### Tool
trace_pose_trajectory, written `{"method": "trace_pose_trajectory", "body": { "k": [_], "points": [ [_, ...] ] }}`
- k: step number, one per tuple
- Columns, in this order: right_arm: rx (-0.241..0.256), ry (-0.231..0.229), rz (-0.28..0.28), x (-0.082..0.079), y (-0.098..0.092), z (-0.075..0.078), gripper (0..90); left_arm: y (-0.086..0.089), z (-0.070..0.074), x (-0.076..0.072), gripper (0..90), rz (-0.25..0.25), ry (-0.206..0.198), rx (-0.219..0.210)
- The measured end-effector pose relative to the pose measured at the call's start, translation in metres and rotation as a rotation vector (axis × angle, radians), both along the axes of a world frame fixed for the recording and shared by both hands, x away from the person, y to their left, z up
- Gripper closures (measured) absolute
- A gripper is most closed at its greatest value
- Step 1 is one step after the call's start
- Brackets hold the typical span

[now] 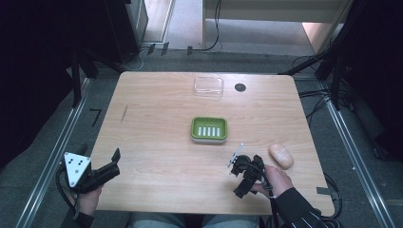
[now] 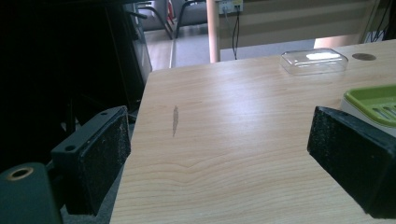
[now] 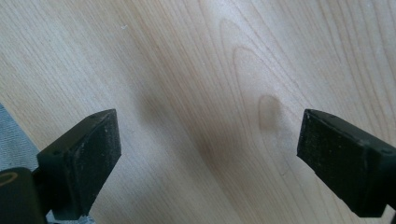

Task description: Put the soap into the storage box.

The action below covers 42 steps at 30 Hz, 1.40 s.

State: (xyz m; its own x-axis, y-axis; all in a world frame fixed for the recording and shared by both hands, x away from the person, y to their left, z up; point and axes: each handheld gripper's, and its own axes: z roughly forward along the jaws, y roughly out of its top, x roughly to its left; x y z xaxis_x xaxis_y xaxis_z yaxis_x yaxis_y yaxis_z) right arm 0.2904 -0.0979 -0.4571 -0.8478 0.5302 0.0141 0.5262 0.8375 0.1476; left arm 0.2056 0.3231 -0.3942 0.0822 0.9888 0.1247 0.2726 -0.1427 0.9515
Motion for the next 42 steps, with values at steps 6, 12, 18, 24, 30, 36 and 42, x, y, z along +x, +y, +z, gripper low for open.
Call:
{"method": "trace_pose_trajectory", "body": {
  "k": [6, 12, 18, 24, 30, 36, 42],
  "points": [
    [0.001, -0.003, -0.009, -0.001, -0.002, 0.000, 6.9, -0.001, 0.000, 0.001, 6.3, -0.006, 0.002, 0.000],
    [0.001, -0.004, -0.027, 0.002, -0.007, 0.002, 6.9, -0.002, 0.000, 0.002, 6.3, -0.011, 0.004, -0.004],
    [0.009, -0.014, -0.044, 0.001, -0.010, 0.003, 7.0, -0.003, 0.002, 0.002, 6.3, -0.011, -0.007, 0.000],
    [0.010, -0.030, -0.074, 0.006, -0.016, 0.008, 7.0, -0.003, 0.000, 0.002, 6.4, -0.019, 0.004, 0.002],
    [0.012, -0.035, -0.091, 0.007, -0.021, 0.009, 7.0, -0.002, 0.001, 0.002, 6.3, -0.016, 0.001, 0.002],
    [0.016, -0.038, -0.119, 0.011, -0.029, 0.011, 7.0, -0.002, 0.001, 0.002, 6.4, -0.015, 0.001, 0.004],
    [0.024, -0.046, -0.133, 0.013, -0.034, 0.013, 7.0, -0.002, 0.001, 0.002, 6.3, -0.016, -0.002, 0.004]
  ]
}}
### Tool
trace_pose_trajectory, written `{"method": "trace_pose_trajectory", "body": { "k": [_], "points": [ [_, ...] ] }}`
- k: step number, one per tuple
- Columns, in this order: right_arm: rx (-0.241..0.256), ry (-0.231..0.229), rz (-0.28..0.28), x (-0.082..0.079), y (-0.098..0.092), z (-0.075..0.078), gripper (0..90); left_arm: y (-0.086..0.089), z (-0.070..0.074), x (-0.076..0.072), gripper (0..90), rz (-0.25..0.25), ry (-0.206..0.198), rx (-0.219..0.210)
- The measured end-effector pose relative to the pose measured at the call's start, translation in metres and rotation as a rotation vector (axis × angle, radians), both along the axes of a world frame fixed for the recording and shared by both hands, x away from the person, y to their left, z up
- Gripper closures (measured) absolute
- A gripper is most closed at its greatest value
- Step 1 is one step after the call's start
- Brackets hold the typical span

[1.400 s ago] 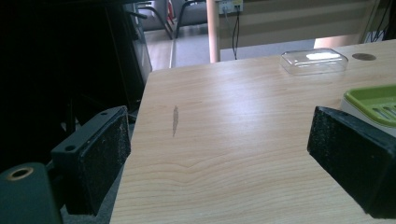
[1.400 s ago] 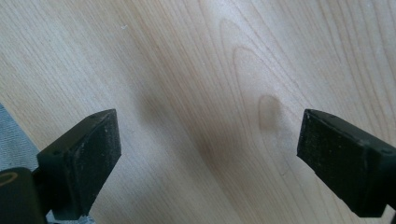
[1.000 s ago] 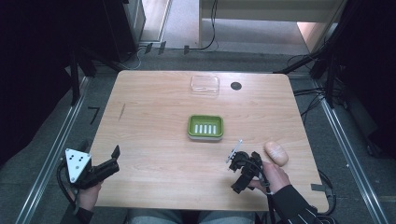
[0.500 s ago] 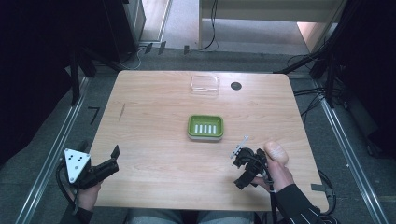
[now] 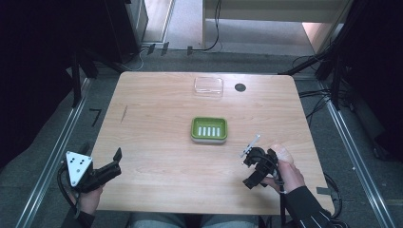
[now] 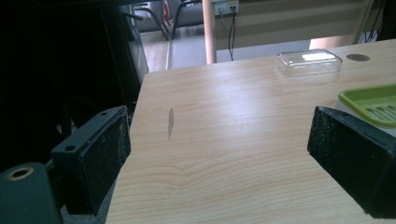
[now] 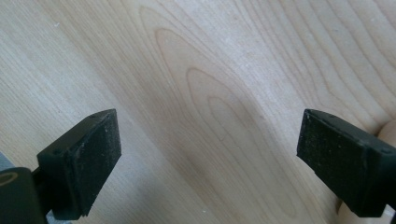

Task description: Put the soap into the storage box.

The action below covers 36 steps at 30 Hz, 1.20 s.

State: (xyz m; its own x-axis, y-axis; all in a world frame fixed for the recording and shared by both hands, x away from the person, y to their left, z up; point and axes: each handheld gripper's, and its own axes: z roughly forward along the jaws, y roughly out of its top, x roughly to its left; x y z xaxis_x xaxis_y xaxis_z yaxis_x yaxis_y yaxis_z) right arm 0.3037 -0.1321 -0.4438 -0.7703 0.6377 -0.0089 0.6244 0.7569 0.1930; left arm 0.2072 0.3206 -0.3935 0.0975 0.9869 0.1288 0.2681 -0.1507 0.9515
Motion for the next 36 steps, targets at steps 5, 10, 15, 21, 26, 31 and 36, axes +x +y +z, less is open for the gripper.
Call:
{"method": "trace_pose_trajectory", "body": {
  "k": [5, 10, 15, 21, 26, 31, 36],
  "points": [
    [-0.001, -0.009, -0.018, 0.003, -0.005, 0.001, 7.0, 0.000, 0.000, 0.000, 6.3, 0.002, 0.002, 0.000],
    [0.013, -0.013, -0.054, 0.009, -0.018, 0.002, 7.0, 0.001, 0.000, 0.000, 6.3, 0.001, 0.002, 0.000],
    [0.018, -0.028, -0.095, 0.015, -0.031, 0.005, 7.0, 0.001, 0.000, 0.000, 6.3, 0.000, 0.004, 0.000],
    [0.033, -0.034, -0.119, 0.020, -0.042, 0.005, 7.0, 0.000, -0.001, 0.000, 6.3, -0.001, 0.005, -0.001],
    [0.031, -0.033, -0.156, 0.026, -0.054, 0.004, 7.0, 0.000, -0.001, 0.000, 6.4, -0.001, 0.006, -0.004],
    [0.038, -0.037, -0.190, 0.032, -0.065, 0.003, 7.0, 0.000, -0.001, 0.001, 6.3, -0.003, 0.009, -0.001],
    [0.033, -0.038, -0.216, 0.037, -0.074, 0.003, 7.0, 0.000, -0.001, 0.001, 6.3, -0.003, 0.010, -0.002]
  ]
}}
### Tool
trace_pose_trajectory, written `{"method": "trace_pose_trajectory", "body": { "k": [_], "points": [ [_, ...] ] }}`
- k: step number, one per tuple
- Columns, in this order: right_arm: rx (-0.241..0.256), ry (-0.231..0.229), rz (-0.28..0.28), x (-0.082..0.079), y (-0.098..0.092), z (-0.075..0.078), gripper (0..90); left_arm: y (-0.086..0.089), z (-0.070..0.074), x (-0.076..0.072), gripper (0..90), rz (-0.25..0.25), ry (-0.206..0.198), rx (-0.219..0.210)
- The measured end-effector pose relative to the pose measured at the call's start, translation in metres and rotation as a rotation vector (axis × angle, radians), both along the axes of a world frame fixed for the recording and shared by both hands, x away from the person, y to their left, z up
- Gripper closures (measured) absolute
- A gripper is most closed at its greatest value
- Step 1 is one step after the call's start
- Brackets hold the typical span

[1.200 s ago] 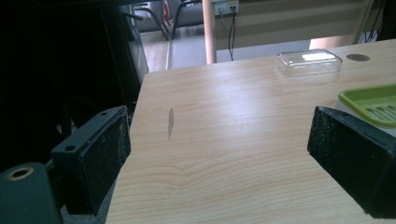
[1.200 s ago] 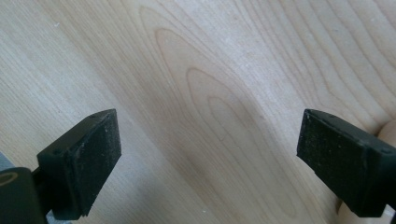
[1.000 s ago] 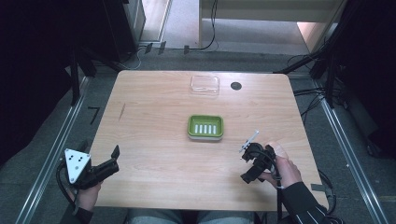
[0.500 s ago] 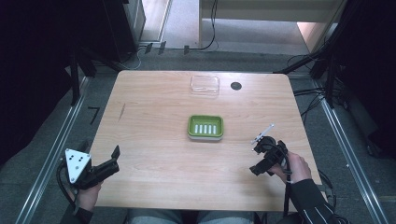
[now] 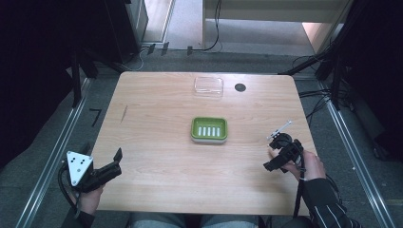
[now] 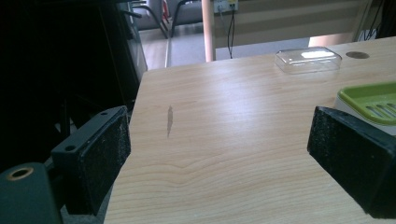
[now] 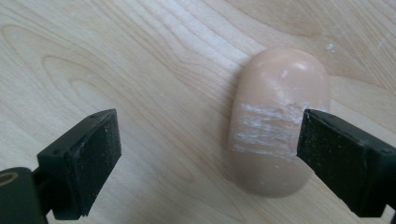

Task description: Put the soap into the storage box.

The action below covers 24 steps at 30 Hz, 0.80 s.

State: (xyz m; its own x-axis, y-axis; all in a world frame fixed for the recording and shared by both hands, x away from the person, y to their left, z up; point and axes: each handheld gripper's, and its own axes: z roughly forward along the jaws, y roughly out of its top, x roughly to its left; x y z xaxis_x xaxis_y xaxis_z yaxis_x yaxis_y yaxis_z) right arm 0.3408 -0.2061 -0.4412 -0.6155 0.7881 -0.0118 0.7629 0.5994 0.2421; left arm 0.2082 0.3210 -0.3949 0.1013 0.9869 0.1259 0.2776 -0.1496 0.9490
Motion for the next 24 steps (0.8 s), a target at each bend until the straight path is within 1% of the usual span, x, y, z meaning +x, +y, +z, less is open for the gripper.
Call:
{"method": "trace_pose_trajectory", "body": {
  "k": [7, 9, 11, 12, 14, 17, 21, 24],
  "points": [
    [-0.003, -0.002, -0.028, 0.009, -0.009, -0.002, 7.3, 0.000, 0.000, 0.000, 6.3, -0.002, 0.002, 0.001],
    [-0.001, 0.009, -0.042, 0.012, -0.010, -0.002, 10.0, 0.000, 0.000, 0.000, 6.4, -0.002, 0.002, 0.000],
    [0.002, 0.009, -0.045, 0.014, -0.011, -0.002, 10.2, 0.000, 0.000, 0.000, 6.3, -0.003, 0.003, 0.001],
    [0.006, 0.010, -0.055, 0.017, -0.013, -0.004, 10.2, 0.000, 0.000, 0.000, 6.3, -0.002, 0.002, 0.001],
    [0.002, 0.017, -0.058, 0.018, -0.014, -0.004, 10.2, 0.000, 0.000, 0.000, 6.3, -0.002, 0.002, 0.002],
    [-0.009, 0.025, -0.060, 0.023, -0.017, -0.008, 10.2, 0.000, -0.001, 0.000, 6.4, 0.000, 0.004, 0.002],
    [-0.018, 0.036, -0.078, 0.028, -0.020, -0.013, 10.5, 0.000, -0.001, 0.000, 6.3, -0.001, 0.003, 0.003],
    [-0.016, 0.041, -0.087, 0.032, -0.022, -0.015, 11.6, 0.000, -0.001, 0.000, 6.4, -0.002, 0.003, 0.004]
  ]
}}
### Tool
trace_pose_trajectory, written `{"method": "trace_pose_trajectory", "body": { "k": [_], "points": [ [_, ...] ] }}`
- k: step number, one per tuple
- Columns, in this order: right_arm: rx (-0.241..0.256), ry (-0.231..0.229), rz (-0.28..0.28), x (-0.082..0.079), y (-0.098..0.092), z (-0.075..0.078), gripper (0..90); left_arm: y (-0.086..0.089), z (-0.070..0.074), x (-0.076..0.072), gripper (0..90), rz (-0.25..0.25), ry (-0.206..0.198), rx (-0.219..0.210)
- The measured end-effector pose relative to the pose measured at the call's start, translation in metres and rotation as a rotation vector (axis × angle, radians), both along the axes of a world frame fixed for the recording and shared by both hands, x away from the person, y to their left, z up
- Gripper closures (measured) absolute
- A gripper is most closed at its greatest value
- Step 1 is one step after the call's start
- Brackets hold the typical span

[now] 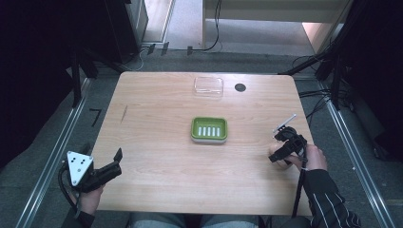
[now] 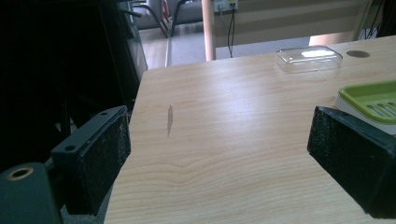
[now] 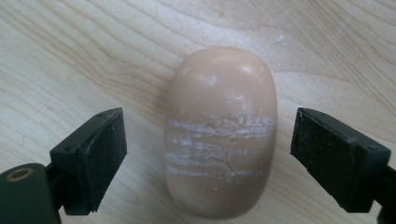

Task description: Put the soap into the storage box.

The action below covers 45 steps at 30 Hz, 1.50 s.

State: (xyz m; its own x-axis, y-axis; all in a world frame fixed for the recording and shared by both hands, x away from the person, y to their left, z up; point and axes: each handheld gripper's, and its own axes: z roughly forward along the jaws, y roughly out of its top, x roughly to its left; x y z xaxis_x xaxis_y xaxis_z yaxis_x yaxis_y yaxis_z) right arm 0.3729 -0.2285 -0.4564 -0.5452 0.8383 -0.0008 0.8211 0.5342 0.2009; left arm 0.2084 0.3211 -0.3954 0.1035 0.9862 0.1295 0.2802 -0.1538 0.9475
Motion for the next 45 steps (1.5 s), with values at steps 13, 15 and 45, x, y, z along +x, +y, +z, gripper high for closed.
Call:
{"method": "trace_pose_trajectory", "body": {
  "k": [13, 15, 45],
  "points": [
    [-0.005, 0.042, -0.011, 0.009, -0.003, -0.011, 17.3, 0.001, 0.000, -0.001, 6.3, 0.002, -0.001, 0.003],
    [-0.006, 0.040, -0.009, 0.009, -0.004, -0.012, 18.3, 0.001, 0.000, -0.001, 6.4, 0.002, -0.002, 0.003],
    [-0.025, 0.029, 0.017, 0.006, -0.002, -0.013, 33.7, 0.000, 0.001, -0.001, 6.3, 0.001, -0.010, 0.001]
  ]
}}
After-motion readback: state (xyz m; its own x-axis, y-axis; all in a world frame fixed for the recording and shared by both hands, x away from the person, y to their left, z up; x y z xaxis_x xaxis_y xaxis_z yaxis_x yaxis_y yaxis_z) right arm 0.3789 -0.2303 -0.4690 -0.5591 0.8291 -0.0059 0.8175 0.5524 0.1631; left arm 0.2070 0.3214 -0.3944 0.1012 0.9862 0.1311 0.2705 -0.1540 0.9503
